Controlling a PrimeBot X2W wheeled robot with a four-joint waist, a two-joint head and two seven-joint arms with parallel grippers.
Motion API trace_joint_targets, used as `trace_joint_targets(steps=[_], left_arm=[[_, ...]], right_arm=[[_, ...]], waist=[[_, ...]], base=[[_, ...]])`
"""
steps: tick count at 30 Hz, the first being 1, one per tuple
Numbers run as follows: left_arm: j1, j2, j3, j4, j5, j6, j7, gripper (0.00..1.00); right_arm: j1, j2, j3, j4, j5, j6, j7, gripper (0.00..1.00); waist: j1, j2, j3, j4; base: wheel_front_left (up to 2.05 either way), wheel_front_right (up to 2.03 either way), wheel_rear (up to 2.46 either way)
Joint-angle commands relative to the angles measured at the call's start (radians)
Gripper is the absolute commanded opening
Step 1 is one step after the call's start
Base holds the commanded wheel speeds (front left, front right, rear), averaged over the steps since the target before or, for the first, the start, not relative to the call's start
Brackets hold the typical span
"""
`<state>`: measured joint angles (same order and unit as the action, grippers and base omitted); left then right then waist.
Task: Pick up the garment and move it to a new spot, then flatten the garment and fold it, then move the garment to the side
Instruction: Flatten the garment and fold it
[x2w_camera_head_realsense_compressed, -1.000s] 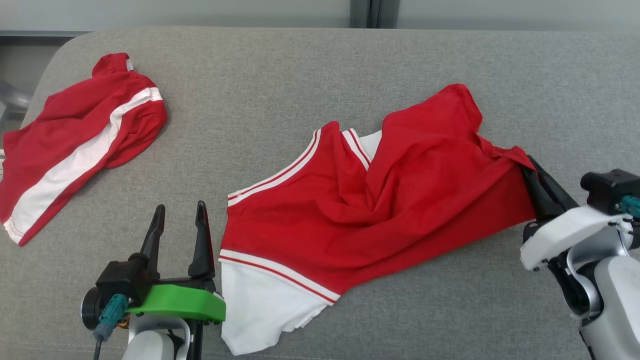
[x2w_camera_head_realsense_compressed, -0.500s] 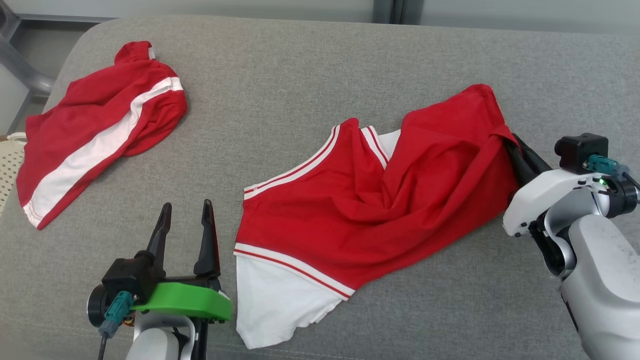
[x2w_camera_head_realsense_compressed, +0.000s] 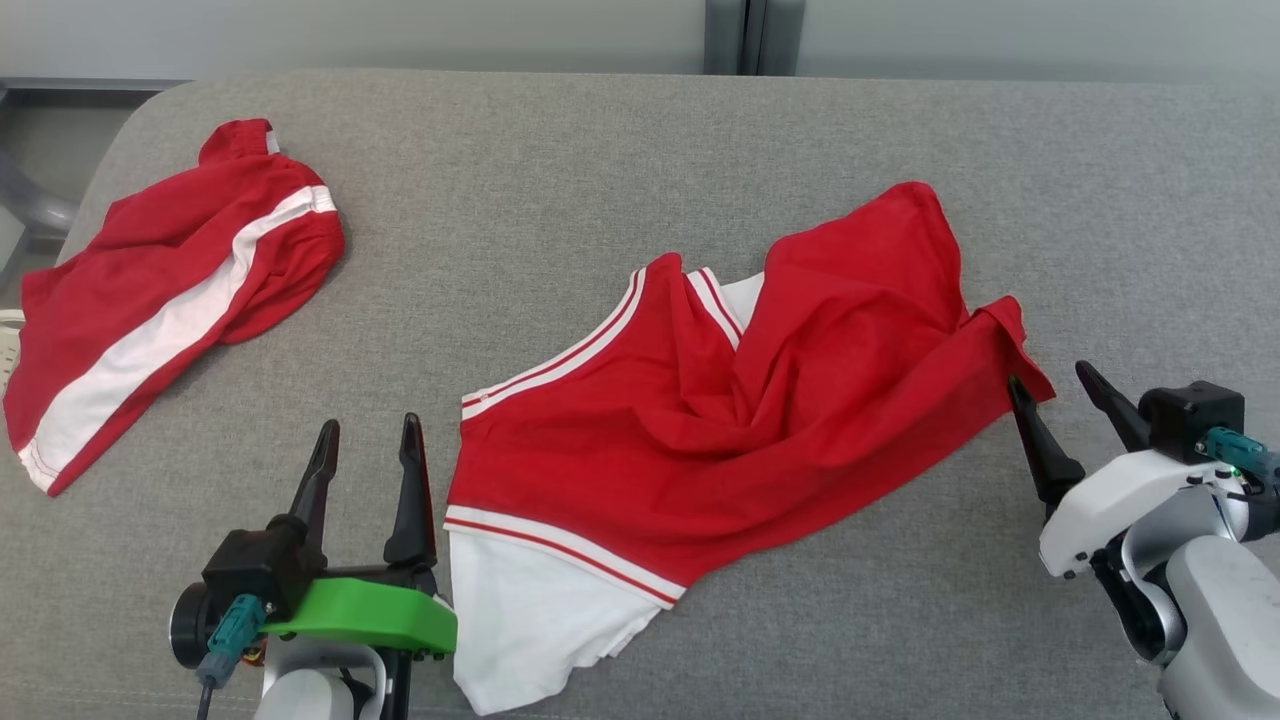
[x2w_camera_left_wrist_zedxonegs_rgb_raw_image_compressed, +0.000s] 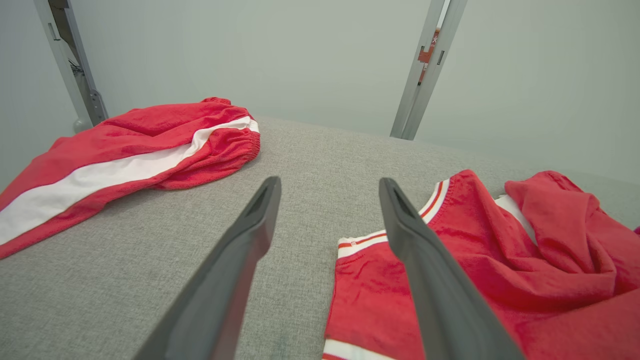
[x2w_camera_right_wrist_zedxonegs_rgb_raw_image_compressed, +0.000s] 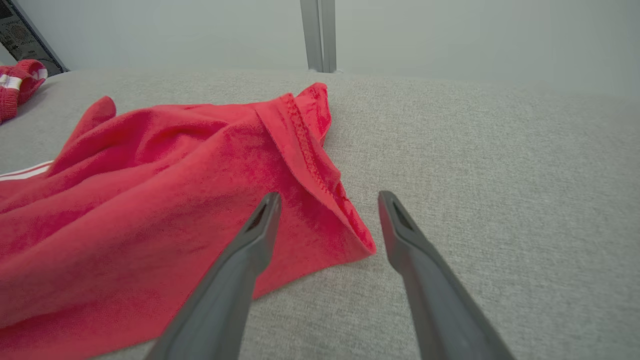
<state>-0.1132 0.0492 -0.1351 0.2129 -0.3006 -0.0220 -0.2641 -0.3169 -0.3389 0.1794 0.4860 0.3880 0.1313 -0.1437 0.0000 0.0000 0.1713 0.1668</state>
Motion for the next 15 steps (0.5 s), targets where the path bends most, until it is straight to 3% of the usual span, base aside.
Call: trace_joint_targets(steps=[1, 9, 15], left_arm=[[0.006, 0.002, 0.000, -0.002, 0.007, -0.002, 0.000, 1.00], [0.005, 0.002, -0.003, 0.000, 0.011, -0.007, 0.000, 1.00], [-0.019, 0.002, -0.011, -0.004, 0.005, -0.006, 0.000, 1.00]], right_arm=[[0.025, -0.011, 0.001, -0.014, 0.011, -0.001, 0.009, 1.00], [0.035, -0.043, 0.005, -0.058, -0.006, -0.001, 0.055, 1.00], [-0.033, -0.056, 0.054, -0.002, -0.017, -0.001, 0.099, 1.00]], waist=[[0.0000, 0.0000, -0.002, -0.004], [0.0000, 0.0000, 0.007, -0.007], [0.0000, 0.0000, 0.029, 0.009]], base=[[0.00, 0.00, 0.00], [0.00, 0.00, 0.00], [0.00, 0.00, 0.00]])
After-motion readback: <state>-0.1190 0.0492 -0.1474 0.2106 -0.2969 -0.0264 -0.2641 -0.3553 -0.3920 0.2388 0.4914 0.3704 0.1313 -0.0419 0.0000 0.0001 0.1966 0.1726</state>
